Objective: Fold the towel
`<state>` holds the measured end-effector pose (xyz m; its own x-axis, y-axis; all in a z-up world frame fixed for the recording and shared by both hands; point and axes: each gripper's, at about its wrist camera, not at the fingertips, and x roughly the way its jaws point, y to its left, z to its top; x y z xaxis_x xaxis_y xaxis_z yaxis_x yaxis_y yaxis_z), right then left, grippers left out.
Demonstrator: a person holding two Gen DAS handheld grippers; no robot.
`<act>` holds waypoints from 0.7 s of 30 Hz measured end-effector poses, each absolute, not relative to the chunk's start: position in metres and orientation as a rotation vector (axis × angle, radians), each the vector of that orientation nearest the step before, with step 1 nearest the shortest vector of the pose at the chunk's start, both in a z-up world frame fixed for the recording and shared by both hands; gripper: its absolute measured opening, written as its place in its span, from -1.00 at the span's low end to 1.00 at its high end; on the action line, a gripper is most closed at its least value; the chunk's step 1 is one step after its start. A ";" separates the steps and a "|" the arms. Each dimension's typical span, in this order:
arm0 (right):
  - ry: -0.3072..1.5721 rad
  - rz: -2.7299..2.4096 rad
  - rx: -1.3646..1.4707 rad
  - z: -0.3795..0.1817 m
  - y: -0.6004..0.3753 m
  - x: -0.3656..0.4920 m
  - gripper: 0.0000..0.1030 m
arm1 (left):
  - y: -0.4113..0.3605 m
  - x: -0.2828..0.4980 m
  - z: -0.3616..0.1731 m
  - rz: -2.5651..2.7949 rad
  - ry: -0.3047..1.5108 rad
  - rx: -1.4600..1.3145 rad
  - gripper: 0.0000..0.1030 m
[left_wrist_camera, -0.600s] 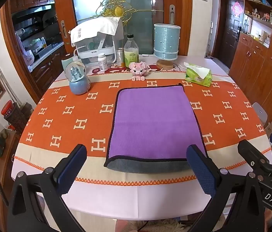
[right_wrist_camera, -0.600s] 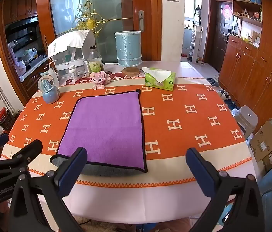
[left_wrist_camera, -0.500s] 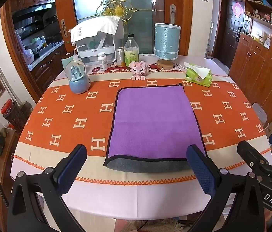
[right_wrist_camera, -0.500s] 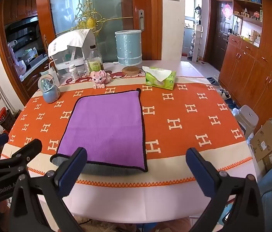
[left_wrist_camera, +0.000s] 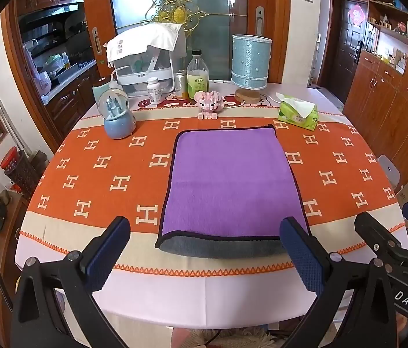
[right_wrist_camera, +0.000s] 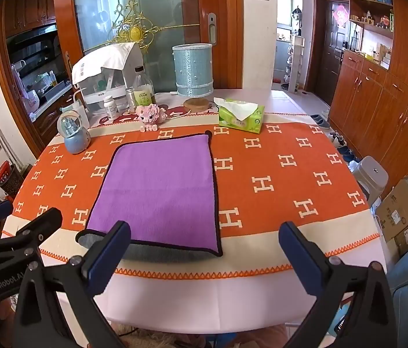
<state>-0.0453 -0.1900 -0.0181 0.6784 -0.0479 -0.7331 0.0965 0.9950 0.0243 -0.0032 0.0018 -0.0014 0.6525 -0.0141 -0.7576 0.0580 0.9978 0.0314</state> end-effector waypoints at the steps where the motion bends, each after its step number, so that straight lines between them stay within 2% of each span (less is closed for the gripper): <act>1: 0.821 -0.082 0.062 -0.018 -0.190 -0.046 0.99 | 0.002 -0.002 -0.001 -0.042 0.860 0.053 0.99; 21: 0.824 -0.081 0.063 -0.019 -0.188 -0.045 0.99 | 0.002 -0.003 -0.001 -0.043 0.860 0.051 0.99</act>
